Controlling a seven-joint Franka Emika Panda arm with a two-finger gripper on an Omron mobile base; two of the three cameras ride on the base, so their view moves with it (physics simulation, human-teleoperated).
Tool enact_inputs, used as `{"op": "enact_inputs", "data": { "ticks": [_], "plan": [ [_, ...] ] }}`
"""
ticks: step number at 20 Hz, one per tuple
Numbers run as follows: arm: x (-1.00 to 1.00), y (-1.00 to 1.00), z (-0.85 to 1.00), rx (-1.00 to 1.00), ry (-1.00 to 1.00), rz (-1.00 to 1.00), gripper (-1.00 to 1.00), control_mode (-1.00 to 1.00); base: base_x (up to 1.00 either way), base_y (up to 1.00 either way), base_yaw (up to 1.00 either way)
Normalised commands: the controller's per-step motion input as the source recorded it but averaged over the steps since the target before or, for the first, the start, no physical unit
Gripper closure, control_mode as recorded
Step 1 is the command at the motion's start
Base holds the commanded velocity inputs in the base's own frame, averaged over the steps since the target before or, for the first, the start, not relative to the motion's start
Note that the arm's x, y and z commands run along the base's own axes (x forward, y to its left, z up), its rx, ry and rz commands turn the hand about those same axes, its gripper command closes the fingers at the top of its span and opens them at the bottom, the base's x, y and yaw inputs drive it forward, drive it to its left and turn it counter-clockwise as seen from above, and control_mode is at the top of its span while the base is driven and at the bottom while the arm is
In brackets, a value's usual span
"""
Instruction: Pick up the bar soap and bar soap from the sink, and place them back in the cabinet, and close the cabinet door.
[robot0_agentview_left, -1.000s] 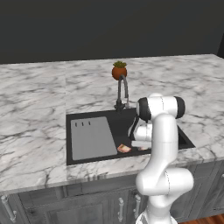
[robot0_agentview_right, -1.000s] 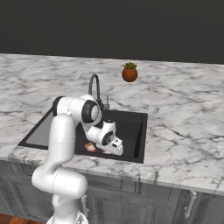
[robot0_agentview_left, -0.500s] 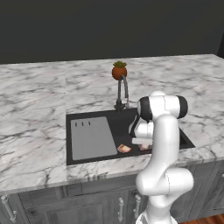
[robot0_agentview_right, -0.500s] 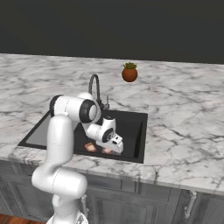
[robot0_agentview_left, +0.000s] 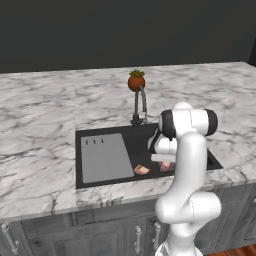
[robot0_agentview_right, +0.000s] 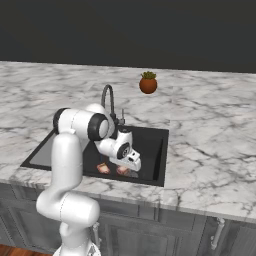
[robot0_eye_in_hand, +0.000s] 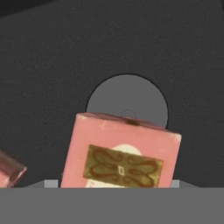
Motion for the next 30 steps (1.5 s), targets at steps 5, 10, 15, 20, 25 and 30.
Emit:
{"op": "enact_inputs", "data": {
  "ticks": [5,10,15,20,25,30],
  "plan": [
    [0.00,0.00,0.24,0.00,0.00,0.00,1.00,-1.00,0.00,0.00,0.00],
    [0.00,0.00,0.31,0.00,0.00,0.00,1.00,-1.00,0.00,0.00,0.00],
    [0.00,0.00,0.36,0.00,0.00,0.00,1.00,-1.00,0.00,0.00,0.00],
    [-0.06,-0.04,0.32,0.00,0.00,0.03,1.00,-1.00,0.00,0.00,0.00],
    [-0.11,-0.03,0.29,0.00,0.00,0.04,1.00,-1.00,0.00,0.00,0.00],
    [-0.07,0.00,0.20,0.00,0.00,0.04,1.00,-1.00,0.00,0.00,0.00]
  ]
}}
